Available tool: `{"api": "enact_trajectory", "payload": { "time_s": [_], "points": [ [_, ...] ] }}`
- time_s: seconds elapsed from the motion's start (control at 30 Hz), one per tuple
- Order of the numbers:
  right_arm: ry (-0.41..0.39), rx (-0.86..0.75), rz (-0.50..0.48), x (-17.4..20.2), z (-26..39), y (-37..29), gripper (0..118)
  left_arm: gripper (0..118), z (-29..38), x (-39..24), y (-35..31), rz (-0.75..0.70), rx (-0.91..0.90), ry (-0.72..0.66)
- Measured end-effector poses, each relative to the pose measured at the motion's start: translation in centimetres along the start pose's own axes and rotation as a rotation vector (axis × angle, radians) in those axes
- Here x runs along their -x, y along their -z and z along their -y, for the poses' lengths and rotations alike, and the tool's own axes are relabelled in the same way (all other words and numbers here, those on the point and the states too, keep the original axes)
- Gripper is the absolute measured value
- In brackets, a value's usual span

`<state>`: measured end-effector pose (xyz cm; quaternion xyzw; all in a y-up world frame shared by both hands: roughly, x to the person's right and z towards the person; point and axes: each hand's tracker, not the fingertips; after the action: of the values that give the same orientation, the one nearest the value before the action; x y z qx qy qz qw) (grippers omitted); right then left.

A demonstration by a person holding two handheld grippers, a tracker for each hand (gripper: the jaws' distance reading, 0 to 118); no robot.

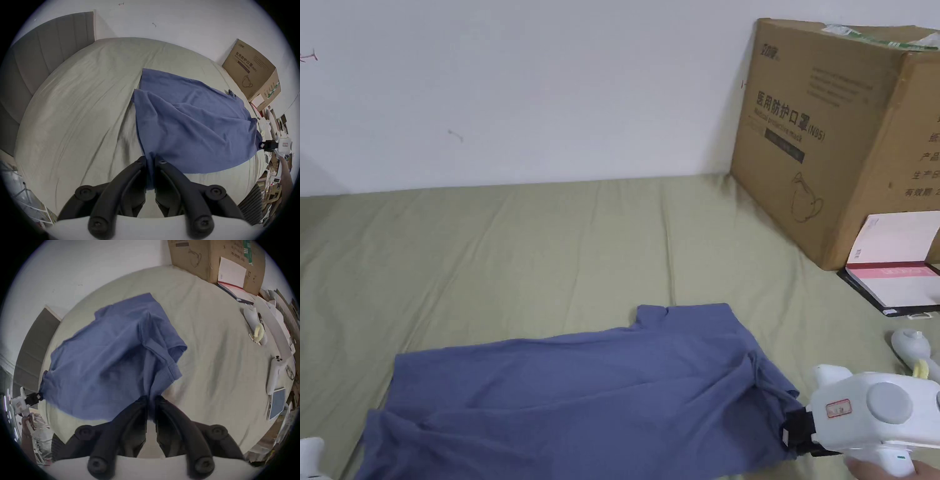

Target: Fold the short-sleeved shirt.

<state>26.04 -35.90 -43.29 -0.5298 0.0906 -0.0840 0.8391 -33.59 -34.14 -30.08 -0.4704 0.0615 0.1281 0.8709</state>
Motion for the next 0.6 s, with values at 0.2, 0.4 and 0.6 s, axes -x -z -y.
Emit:
{"api": "enact_trajectory", "payload": {
  "time_s": [0.2, 0.4, 0.6],
  "points": [
    [0.044, -0.009, -0.097, -1.8, 1.4, -4.3, 6, 8, -1.2, 0.8, -2.5, 0.011, -0.003, 0.03],
    [0.022, 0.025, -0.112, -3.1, 5.7, -8.2, 4, 8, 0.9, 2.8, -5.7, 0.066, 0.084, 0.076],
    [0.01, 0.081, -0.108, -2.8, 9.5, -8.1, 4, 8, 4.6, 5.1, -4.9, 0.071, 0.142, 0.03]
  ]
}}
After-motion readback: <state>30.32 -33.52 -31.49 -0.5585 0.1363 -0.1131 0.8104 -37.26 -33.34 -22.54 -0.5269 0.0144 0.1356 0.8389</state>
